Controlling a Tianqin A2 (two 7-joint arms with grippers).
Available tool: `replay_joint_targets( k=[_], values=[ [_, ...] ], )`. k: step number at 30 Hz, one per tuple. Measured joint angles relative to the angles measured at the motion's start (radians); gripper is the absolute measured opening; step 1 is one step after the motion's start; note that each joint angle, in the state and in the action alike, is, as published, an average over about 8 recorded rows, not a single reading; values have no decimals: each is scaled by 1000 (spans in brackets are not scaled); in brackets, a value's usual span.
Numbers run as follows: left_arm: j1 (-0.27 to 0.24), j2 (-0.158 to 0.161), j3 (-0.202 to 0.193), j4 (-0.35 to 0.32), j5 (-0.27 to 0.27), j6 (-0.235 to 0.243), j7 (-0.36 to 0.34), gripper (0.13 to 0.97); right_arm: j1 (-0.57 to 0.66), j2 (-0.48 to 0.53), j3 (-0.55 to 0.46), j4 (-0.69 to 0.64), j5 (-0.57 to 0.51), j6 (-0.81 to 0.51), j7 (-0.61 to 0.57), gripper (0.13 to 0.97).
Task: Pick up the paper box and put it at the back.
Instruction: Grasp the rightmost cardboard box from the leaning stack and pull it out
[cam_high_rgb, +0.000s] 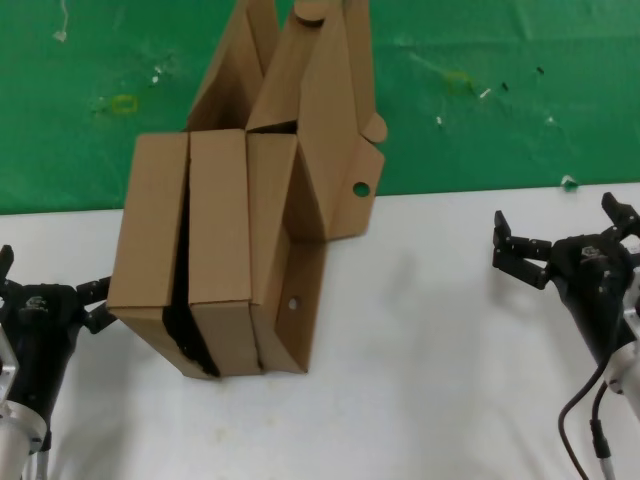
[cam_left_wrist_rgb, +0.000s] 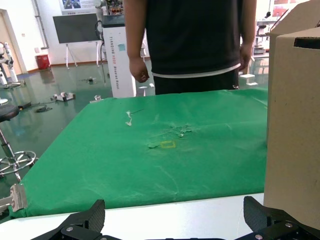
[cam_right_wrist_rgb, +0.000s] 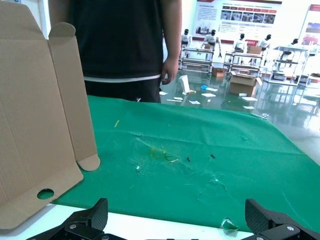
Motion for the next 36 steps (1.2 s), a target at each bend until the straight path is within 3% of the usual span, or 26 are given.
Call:
replay_joint_targets(
  k=[19, 30, 36],
  values=[
    [-1, 4, -4, 0, 1, 4, 3, 966, 0, 0, 0, 0, 0, 0, 0, 966],
    [-13, 69, -77, -22, -8, 75, 59, 966, 0, 0, 0, 0, 0, 0, 0, 966],
    [-45, 103, -123, 20, -15, 105, 107, 966, 0, 0, 0, 0, 0, 0, 0, 966]
  ],
)
